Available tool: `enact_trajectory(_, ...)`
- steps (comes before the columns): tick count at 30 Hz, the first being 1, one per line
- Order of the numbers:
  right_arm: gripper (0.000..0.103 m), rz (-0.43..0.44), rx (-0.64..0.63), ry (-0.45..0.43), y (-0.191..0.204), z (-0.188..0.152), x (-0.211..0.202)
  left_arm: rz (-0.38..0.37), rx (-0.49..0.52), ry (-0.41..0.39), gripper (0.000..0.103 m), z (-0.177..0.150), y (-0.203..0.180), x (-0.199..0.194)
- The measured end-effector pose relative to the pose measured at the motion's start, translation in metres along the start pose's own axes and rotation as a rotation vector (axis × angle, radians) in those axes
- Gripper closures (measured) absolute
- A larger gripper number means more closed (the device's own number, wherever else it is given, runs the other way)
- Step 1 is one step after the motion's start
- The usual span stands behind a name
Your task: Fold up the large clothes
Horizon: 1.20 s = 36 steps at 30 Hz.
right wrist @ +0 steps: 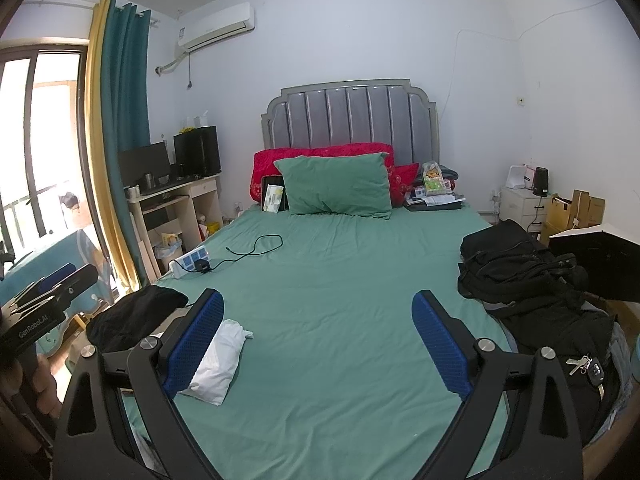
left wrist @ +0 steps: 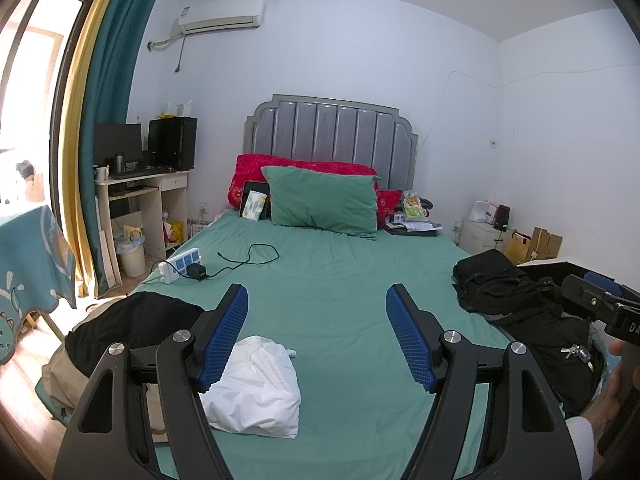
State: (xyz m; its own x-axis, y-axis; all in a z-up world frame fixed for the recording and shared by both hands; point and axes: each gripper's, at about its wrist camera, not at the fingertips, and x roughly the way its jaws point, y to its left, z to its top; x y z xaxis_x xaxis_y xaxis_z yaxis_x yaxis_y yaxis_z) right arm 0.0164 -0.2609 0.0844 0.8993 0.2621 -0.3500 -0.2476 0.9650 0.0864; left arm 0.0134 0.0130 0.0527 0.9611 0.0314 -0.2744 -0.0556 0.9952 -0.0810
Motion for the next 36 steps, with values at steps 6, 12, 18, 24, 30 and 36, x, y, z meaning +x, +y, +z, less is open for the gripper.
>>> enact_trajectory(6, 0.009, 0.004, 0.001, 0.003, 0.0018, -0.0018, 0.0007, -0.004, 0.0, 0.001, 0.028, 0.0004, -0.001, 0.0001)
enact_trajectory(12, 0.009, 0.006, 0.0, 0.008, 0.0021, -0.003, 0.0021, -0.006, -0.002, 0.003, 0.028, 0.0008, -0.0014, -0.0002)
enact_trajectory(18, 0.009, 0.012, 0.002, 0.011, 0.0012, -0.0032, 0.0033, -0.003, 0.004, 0.002, 0.028, 0.0012, -0.0038, -0.0001)
enact_trajectory(24, 0.009, 0.013, 0.0, 0.014, 0.0031, -0.0039, 0.0032, -0.009, 0.007, 0.005, 0.028, 0.0033, -0.0054, 0.0017)
enact_trajectory(30, 0.009, 0.012, 0.002, 0.019, 0.005, -0.004, 0.0033, -0.013, 0.011, 0.009, 0.028, 0.0038, -0.0086, 0.0024)
enact_trajectory(36, 0.009, 0.011, 0.003, 0.018, 0.0053, -0.0036, 0.0041, -0.034, 0.015, 0.007, 0.028, 0.0024, -0.0079, 0.0013)
